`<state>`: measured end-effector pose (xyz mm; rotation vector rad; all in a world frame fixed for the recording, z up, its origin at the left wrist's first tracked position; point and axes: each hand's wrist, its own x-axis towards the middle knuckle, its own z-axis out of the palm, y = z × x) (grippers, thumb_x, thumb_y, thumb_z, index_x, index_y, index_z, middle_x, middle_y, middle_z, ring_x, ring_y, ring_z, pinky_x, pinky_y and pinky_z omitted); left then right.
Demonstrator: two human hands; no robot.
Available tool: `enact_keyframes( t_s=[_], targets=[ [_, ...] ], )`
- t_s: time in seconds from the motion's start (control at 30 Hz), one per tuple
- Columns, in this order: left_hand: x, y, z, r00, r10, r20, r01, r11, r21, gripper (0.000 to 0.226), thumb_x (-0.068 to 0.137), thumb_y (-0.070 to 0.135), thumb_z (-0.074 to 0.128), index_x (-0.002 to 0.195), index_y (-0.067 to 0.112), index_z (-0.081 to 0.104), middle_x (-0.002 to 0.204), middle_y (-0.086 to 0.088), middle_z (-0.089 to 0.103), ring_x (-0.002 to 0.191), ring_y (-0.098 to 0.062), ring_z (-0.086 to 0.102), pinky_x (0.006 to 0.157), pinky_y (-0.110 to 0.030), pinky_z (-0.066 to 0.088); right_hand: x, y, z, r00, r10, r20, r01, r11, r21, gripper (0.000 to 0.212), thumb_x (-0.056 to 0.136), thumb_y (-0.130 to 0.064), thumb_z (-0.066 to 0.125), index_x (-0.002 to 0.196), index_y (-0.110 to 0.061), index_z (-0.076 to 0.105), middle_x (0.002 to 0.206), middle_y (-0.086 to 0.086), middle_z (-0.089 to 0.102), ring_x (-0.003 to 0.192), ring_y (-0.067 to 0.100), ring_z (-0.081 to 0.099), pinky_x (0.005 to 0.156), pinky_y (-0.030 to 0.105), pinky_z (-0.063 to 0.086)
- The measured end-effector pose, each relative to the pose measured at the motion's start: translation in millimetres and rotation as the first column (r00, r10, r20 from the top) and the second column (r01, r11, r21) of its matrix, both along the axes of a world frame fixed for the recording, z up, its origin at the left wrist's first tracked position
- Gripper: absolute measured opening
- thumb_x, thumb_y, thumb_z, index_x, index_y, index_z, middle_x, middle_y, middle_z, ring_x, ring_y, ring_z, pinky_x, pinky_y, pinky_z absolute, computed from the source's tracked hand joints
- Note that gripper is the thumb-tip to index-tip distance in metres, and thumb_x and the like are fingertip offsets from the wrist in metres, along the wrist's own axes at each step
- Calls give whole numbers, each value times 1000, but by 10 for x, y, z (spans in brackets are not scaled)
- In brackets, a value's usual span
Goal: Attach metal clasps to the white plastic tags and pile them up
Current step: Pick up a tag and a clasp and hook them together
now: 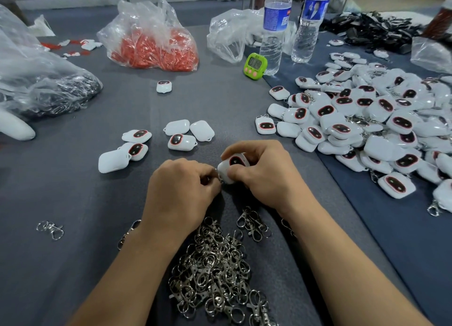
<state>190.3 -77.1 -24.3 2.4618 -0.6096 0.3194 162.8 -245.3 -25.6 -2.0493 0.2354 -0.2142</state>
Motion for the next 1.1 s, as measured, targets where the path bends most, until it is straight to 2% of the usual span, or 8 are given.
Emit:
enact_keyframes(
  t_s=[0.17,0.27,0.4,0.53,0.63,0.73,0.9,1.1],
  targets=[
    [-3,-4,-12,1000,2,12,-1,999,-35,7,79,31,79,84,27,82,75,-2,73,77,-30,65,71,-45,52,11,19,-15,999,31,-13,-30,997,67,25,71,-26,71,91,-40,77,71,-4,70,57,4,53,63,25,43],
    [2,10,0,1000,-2,-11,1,992,-127,12,74,24,84,84,30,82,73,8,73,74,-19,66,72,-38,54,8,40,-2,1000,-5,-5,5,991,131,26,70,-20,71,89,-36,78,66,0,66,57,14,53,60,26,44],
    [24,37,15,996,-60,-70,33,941,-336,23,73,18,87,86,36,81,72,19,72,71,0,68,69,-19,54,-14,6,82,999,-44,-15,46,883,466,29,80,6,66,80,-20,79,62,2,64,43,16,46,38,17,33],
    [30,17,16,992,-112,-65,71,888,-455,24,75,16,88,87,36,81,76,20,74,72,-7,70,64,-17,51,-49,-38,142,998,22,-54,16,783,621,31,85,5,61,77,-18,79,67,9,65,44,15,46,51,24,26],
    [40,6,11,990,-128,-51,86,865,-495,23,76,19,88,86,38,80,79,19,75,69,-17,68,63,-34,52,-58,-54,154,996,58,-75,7,745,667,33,86,4,59,75,-19,80,71,12,66,44,14,48,57,30,24],
    [49,5,11,988,-151,-26,117,856,-503,21,75,26,87,86,42,78,81,18,75,67,-22,67,63,-41,49,-56,-62,162,994,66,-85,12,718,696,34,86,4,57,74,-19,80,73,12,67,47,14,49,57,28,28],
    [48,6,-17,983,-181,-26,147,864,-482,19,74,26,87,83,40,78,80,20,74,75,-17,69,69,-37,53,-48,-51,160,994,52,-95,24,746,666,28,84,5,57,78,-14,76,73,12,65,45,14,46,48,25,31],
    [0,12,8,981,-160,114,185,947,-264,9,75,27,86,83,30,81,75,17,72,74,-9,62,74,-38,51,-44,-5,108,999,-2,-34,20,854,520,25,77,4,61,76,-15,76,69,9,63,41,16,44,36,16,32]
  ],
)
